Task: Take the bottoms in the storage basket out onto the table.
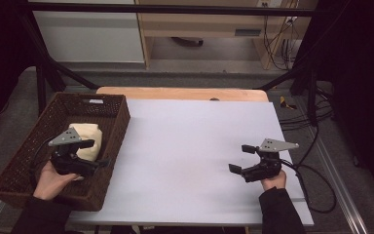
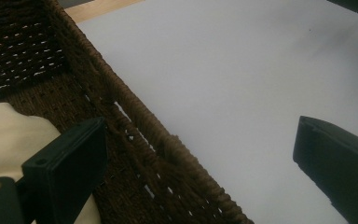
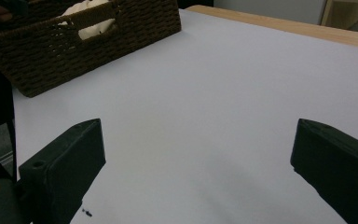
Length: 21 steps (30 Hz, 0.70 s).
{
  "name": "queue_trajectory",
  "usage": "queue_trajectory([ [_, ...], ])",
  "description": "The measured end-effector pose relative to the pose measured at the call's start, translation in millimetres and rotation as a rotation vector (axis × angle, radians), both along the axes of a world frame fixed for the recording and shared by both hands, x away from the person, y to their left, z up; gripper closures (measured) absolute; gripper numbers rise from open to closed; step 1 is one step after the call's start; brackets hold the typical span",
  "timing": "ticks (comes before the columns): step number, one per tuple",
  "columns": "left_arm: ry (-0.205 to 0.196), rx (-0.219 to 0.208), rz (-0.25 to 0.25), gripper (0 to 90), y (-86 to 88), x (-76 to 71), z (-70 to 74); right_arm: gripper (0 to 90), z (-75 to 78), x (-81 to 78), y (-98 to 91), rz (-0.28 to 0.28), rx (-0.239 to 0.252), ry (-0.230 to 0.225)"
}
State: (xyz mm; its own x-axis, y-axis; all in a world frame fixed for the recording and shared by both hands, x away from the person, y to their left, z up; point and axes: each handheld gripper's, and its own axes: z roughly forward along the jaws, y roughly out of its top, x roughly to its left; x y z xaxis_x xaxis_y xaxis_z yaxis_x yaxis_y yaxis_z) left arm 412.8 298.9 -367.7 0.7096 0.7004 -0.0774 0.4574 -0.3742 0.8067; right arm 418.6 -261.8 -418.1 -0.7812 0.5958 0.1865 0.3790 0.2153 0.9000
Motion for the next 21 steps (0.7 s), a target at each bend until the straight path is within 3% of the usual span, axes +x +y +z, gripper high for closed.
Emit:
queue_trajectory([
  [21, 0.001, 0.002, 0.059, 3.0, 19.6, -1.3, 10.0, 3.7, -0.9, -0.1, 1.1, -0.002, -0.007, 0.005],
])
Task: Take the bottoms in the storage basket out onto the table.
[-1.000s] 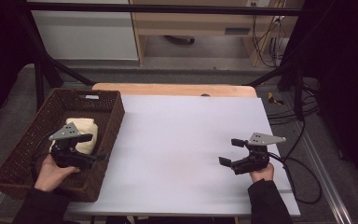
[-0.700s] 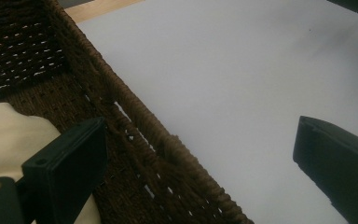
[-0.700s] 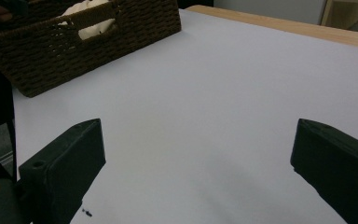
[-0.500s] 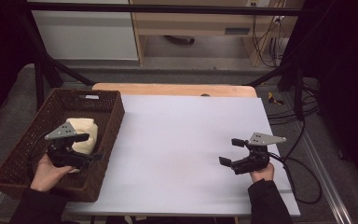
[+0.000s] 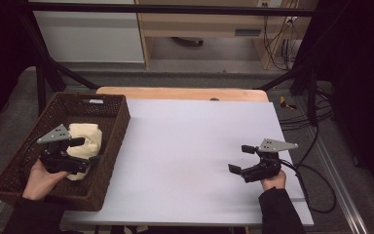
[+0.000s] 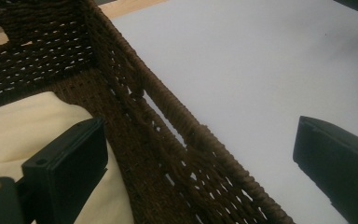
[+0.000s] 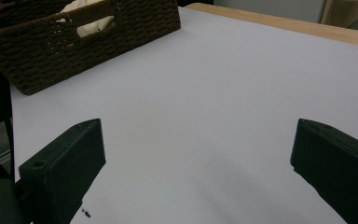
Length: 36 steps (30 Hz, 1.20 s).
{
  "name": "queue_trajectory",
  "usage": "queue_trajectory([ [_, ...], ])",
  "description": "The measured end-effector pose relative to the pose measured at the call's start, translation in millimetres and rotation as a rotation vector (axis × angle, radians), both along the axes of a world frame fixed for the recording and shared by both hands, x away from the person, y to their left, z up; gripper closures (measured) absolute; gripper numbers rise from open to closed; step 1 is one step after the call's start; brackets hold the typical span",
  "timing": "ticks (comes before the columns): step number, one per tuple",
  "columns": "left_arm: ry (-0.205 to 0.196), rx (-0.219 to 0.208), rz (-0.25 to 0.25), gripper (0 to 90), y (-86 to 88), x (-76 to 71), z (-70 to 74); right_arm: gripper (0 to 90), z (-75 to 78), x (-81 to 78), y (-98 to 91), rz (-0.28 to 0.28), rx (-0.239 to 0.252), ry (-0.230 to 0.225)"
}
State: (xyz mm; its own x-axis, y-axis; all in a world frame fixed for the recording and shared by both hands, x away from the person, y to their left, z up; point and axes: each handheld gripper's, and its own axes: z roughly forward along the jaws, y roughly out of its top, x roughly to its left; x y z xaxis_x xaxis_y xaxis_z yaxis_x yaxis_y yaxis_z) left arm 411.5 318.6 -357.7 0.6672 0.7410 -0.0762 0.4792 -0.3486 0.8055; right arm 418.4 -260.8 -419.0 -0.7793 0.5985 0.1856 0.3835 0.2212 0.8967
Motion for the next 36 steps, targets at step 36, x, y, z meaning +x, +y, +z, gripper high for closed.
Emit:
queue_trajectory([
  [36, 0.048, 0.055, 0.217, 3.0, 58.7, 16.3, -16.2, 3.7, -2.8, 1.6, 2.1, 0.003, -0.009, 0.010],
])
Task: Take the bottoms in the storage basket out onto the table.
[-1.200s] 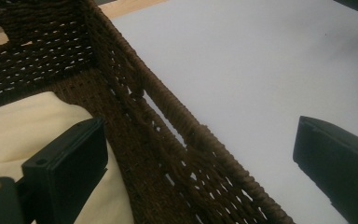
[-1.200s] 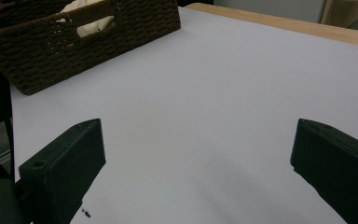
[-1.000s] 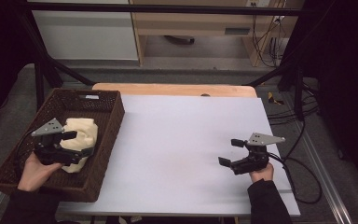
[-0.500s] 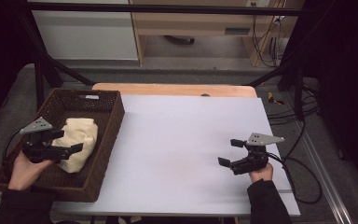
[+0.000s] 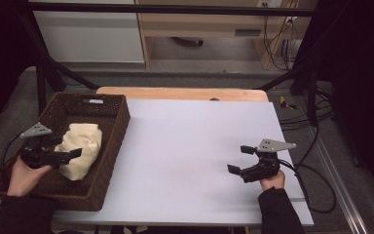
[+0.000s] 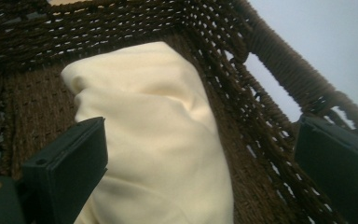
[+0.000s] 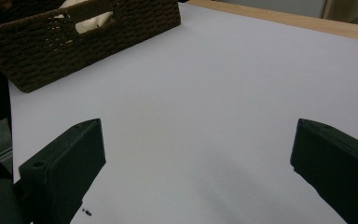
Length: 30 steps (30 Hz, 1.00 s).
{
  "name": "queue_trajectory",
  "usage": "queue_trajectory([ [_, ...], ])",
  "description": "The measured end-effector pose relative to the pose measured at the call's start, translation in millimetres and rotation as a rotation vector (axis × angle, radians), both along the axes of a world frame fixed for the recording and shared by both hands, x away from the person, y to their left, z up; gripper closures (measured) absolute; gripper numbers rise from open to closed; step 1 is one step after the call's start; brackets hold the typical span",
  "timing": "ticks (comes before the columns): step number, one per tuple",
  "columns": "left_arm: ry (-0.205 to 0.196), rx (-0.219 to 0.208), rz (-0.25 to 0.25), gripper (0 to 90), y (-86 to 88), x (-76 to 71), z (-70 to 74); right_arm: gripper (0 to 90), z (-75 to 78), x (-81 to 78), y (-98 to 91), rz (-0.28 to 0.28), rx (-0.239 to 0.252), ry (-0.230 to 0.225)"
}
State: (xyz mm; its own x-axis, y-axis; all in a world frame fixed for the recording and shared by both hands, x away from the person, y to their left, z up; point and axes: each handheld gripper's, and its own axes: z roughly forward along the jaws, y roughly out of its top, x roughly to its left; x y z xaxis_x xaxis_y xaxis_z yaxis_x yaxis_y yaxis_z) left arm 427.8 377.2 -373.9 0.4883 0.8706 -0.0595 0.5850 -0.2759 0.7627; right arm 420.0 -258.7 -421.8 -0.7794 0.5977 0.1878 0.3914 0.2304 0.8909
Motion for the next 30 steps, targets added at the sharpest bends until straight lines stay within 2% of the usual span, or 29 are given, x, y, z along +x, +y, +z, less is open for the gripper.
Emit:
queue_trajectory([
  [8, 0.011, 0.009, 0.034, 3.0, 5.6, 4.4, -6.7, 3.7, -0.9, 0.6, 0.8, 0.001, -0.005, 0.003],
  [16, 0.024, 0.030, 0.030, 2.8, 4.2, 7.5, -11.4, 3.7, -1.2, 1.4, 1.1, 0.000, 0.002, 0.005],
  [20, 0.049, 0.050, 0.042, 2.8, 3.6, 10.2, -15.3, 3.8, -0.9, 1.5, 0.7, -0.003, 0.004, 0.003],
  [22, 0.067, 0.041, 0.051, 2.8, 5.0, 11.8, -16.4, 3.8, -1.2, 1.5, 1.2, -0.002, 0.003, 0.004],
  [28, 0.078, 0.045, 0.063, 2.1, 5.7, 14.1, -20.1, 3.8, -2.4, 1.7, 2.0, 0.000, -0.003, 0.006],
  [30, 0.091, 0.064, 0.068, 2.7, 5.7, 15.3, -21.7, 3.8, -2.3, 1.5, 2.0, -0.001, -0.002, 0.004],
])
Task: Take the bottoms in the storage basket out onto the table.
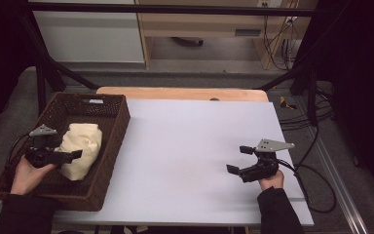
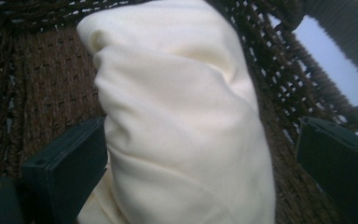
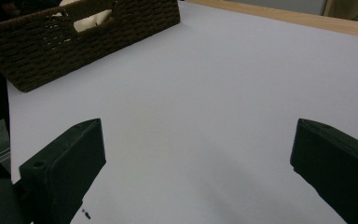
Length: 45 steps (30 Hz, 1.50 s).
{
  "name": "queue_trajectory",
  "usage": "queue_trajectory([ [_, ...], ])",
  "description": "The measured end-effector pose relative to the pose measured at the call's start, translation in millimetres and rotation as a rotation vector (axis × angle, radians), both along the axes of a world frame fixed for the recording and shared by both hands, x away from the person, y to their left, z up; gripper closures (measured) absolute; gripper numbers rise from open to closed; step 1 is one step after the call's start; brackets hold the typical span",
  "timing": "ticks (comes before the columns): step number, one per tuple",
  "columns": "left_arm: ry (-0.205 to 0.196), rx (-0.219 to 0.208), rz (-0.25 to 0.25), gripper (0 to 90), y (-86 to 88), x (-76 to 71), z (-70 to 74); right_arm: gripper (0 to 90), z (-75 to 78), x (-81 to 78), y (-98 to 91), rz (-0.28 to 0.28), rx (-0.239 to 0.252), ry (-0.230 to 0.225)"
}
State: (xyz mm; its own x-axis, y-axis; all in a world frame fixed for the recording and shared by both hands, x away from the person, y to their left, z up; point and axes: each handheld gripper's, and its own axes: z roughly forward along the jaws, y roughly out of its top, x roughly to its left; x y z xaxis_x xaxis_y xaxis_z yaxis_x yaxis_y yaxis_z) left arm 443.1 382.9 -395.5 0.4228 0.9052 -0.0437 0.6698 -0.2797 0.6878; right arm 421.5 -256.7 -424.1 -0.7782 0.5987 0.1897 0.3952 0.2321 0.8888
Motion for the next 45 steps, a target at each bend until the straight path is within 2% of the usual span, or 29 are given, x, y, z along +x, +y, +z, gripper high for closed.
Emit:
queue_trajectory([
  [6, 0.031, 0.010, 0.018, 2.4, 0.1, 2.4, -4.7, 3.8, -1.1, -0.1, 1.2, 0.006, -0.007, 0.003],
  [9, 0.051, 0.040, 0.039, 2.8, -1.2, 3.7, -7.6, 3.8, -1.5, -0.1, 1.8, 0.008, -0.008, 0.005],
  [11, 0.065, 0.041, 0.049, 2.8, -2.7, 4.7, -9.4, 3.8, -1.7, -0.1, 2.1, 0.010, -0.009, 0.005],
  [15, 0.058, 0.027, 0.051, 2.8, -4.8, 5.8, -11.0, 3.8, -1.5, -0.3, 1.8, 0.010, -0.008, 0.004],
  [16, 0.068, 0.045, 0.050, 2.8, -4.9, 6.1, -12.2, 3.8, -1.4, -0.4, 1.7, 0.011, -0.008, 0.004],
  [19, 0.073, 0.061, 0.041, 2.8, -6.2, 6.3, -13.5, 3.8, -1.4, -0.4, 1.7, 0.011, -0.007, 0.003],
  [23, 0.116, 0.082, 0.043, 2.8, -6.1, 7.6, -17.7, 3.8, -1.3, -0.4, 1.6, 0.010, -0.007, 0.004],
  [27, 0.130, 0.089, 0.032, 3.0, -7.4, 7.4, -19.4, 3.8, -1.4, -0.4, 1.7, 0.010, -0.008, 0.004],
  [35, 0.166, 0.091, 0.047, 9.1, -7.5, 7.8, -20.2, 3.8, -1.8, -0.2, 2.0, 0.009, -0.009, 0.005],
  [45, 0.187, 0.092, 0.049, 18.9, -9.7, 7.2, -20.7, 3.8, -2.7, 0.1, 2.9, 0.011, -0.015, 0.008],
])
